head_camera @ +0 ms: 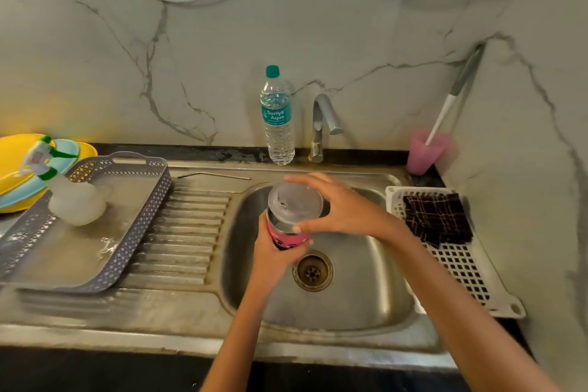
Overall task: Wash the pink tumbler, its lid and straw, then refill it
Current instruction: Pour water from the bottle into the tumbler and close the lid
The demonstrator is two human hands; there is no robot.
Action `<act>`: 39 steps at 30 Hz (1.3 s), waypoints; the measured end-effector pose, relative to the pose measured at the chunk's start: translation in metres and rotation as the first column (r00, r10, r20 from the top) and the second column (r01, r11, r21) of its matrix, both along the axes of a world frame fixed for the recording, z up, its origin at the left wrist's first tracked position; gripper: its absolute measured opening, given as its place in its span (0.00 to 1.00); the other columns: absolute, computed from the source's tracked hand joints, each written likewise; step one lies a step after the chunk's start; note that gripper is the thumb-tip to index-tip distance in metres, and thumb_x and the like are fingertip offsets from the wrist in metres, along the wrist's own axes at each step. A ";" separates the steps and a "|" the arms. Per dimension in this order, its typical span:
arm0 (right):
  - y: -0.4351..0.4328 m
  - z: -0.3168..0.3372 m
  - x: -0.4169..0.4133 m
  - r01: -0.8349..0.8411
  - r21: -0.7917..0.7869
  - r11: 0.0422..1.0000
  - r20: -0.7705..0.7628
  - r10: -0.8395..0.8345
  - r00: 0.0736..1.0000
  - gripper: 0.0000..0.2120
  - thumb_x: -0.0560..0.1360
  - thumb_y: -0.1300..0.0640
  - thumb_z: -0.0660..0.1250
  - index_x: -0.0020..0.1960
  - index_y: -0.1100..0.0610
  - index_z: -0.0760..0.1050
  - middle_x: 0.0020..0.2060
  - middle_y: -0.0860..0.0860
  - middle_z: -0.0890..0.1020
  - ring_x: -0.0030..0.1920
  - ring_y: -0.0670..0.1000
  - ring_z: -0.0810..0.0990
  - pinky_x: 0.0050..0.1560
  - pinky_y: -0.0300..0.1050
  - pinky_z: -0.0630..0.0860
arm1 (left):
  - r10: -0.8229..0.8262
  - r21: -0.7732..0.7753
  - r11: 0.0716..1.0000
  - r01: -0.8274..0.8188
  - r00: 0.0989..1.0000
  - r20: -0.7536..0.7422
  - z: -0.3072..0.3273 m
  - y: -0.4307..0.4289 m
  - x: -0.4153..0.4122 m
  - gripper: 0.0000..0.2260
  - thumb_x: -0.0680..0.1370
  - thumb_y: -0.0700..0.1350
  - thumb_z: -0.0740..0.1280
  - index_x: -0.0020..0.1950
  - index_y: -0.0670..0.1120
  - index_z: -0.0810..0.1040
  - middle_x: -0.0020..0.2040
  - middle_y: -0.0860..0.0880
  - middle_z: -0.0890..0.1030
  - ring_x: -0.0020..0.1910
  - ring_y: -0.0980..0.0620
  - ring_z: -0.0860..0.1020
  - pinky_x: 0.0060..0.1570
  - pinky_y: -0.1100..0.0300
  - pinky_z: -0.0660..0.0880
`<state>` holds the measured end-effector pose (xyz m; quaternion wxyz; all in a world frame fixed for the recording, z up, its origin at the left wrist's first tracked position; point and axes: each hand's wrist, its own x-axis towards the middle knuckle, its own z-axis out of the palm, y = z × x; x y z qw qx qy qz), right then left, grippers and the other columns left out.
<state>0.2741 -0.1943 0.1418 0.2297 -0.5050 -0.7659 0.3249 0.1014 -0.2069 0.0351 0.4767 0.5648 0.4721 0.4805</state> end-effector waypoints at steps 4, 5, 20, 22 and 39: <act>-0.011 -0.009 0.005 -0.007 -0.010 1.000 0.003 0.007 1.000 0.39 0.66 0.44 0.78 0.72 0.38 0.63 0.69 0.40 0.67 0.68 0.43 0.67 0.63 0.41 0.69 | -0.024 0.018 1.000 0.024 1.000 -0.016 0.003 -0.012 0.008 0.36 0.64 0.41 0.81 0.65 0.58 0.68 0.58 0.53 0.80 0.56 0.57 0.80 0.50 0.66 0.77; -0.013 -0.011 0.006 -0.007 -0.012 1.000 0.003 0.007 1.000 0.39 0.66 0.44 0.78 0.72 0.38 0.64 0.69 0.40 0.67 0.68 0.43 0.67 0.64 0.43 0.69 | -0.027 0.019 0.999 0.027 0.999 -0.018 0.003 -0.014 0.010 0.35 0.65 0.40 0.80 0.65 0.59 0.68 0.58 0.53 0.80 0.56 0.57 0.80 0.50 0.66 0.77; -0.025 -0.002 0.018 -0.013 -0.088 0.996 -0.054 0.008 0.999 0.45 0.62 0.46 0.81 0.73 0.40 0.62 0.68 0.37 0.67 0.67 0.39 0.68 0.66 0.40 0.69 | -0.131 0.002 0.991 0.131 0.991 -0.023 0.003 -0.022 0.014 0.37 0.65 0.38 0.81 0.67 0.57 0.68 0.59 0.53 0.80 0.59 0.54 0.79 0.55 0.59 0.78; -0.023 -0.001 0.019 -0.050 -0.132 0.990 -0.111 0.035 0.993 0.45 0.63 0.49 0.81 0.73 0.41 0.61 0.69 0.36 0.67 0.68 0.37 0.67 0.67 0.38 0.68 | -0.163 -0.002 0.987 0.163 0.986 -0.028 0.002 -0.021 0.016 0.37 0.65 0.38 0.81 0.68 0.57 0.68 0.60 0.55 0.80 0.60 0.54 0.79 0.57 0.56 0.78; -0.047 -0.044 -0.017 0.434 -0.015 0.901 -0.329 -0.415 0.848 0.43 0.59 0.47 0.82 0.63 0.44 0.57 0.58 0.38 0.74 0.59 0.38 0.72 0.55 0.29 0.67 | -0.077 -0.017 0.997 0.077 0.997 0.007 -0.003 -0.022 0.035 0.38 0.62 0.31 0.79 0.68 0.47 0.70 0.56 0.52 0.82 0.56 0.56 0.81 0.49 0.64 0.77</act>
